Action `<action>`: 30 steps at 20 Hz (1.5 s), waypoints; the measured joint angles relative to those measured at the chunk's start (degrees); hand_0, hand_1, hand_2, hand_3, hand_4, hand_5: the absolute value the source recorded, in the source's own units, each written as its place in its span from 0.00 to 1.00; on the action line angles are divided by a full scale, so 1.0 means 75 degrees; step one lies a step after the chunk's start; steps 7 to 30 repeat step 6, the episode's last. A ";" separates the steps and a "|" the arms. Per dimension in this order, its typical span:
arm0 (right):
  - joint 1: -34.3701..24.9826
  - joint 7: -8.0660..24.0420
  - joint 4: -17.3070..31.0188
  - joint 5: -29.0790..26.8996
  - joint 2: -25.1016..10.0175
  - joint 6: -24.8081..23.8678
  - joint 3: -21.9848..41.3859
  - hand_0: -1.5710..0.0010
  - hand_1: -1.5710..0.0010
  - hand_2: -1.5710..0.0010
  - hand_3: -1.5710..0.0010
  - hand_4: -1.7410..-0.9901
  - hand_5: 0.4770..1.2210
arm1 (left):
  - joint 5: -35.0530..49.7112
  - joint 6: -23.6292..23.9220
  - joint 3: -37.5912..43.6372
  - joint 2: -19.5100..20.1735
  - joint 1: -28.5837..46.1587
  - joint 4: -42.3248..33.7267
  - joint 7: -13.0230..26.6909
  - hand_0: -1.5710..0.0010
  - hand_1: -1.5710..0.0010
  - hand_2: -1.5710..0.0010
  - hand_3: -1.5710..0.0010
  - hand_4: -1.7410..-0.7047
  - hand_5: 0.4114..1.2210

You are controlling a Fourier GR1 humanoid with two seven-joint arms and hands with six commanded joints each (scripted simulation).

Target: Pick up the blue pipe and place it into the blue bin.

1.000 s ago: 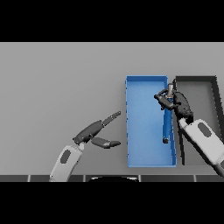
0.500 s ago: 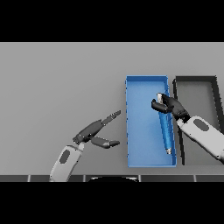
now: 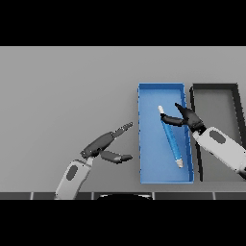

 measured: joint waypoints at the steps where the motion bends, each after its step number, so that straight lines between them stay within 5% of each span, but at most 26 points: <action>1: -0.0062 0.0029 -0.0104 0.0000 -0.0054 0.0003 0.0010 0.99 0.99 0.99 1.00 0.96 0.25 | -0.0019 0.0024 -0.0012 -0.0041 -0.0028 0.0029 0.0043 1.00 1.00 1.00 1.00 0.83 0.02; 30: -0.0043 -0.0030 -0.0102 -0.0073 -0.0161 0.0130 0.0009 1.00 1.00 1.00 1.00 0.96 0.22 | 0.0110 -0.0048 0.0100 0.0120 -0.0014 -0.0139 0.0007 1.00 1.00 1.00 1.00 0.83 0.02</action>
